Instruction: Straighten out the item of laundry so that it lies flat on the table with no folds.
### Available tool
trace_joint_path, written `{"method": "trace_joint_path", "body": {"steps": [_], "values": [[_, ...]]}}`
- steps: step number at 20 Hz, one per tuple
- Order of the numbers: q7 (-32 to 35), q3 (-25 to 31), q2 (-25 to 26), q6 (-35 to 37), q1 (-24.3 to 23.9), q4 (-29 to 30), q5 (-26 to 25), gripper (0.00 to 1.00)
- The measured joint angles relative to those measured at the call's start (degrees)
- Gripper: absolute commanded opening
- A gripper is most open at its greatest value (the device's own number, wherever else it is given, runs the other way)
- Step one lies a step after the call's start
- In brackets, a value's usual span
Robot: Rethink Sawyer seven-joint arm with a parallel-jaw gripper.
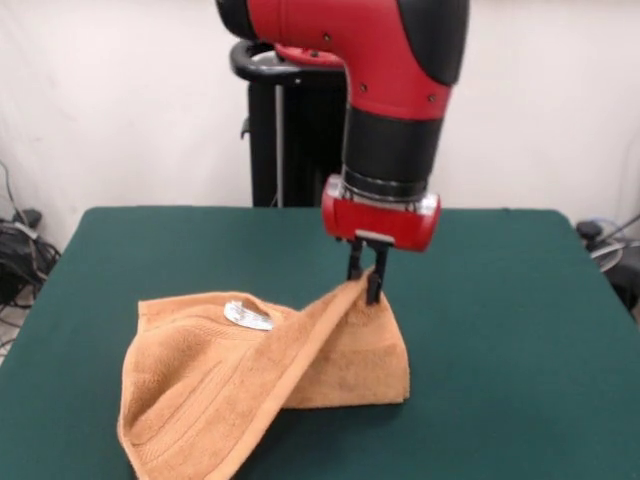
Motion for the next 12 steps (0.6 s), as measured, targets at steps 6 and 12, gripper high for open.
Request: {"method": "trace_joint_path", "body": {"steps": [6, 12], "values": [[0.0, 0.1, 3.2, 0.0, 0.9, -4.8, 0.0, 0.00], [0.0, 0.1, 7.3, 0.0, 1.2, -9.7, 0.1, 0.00]]}}
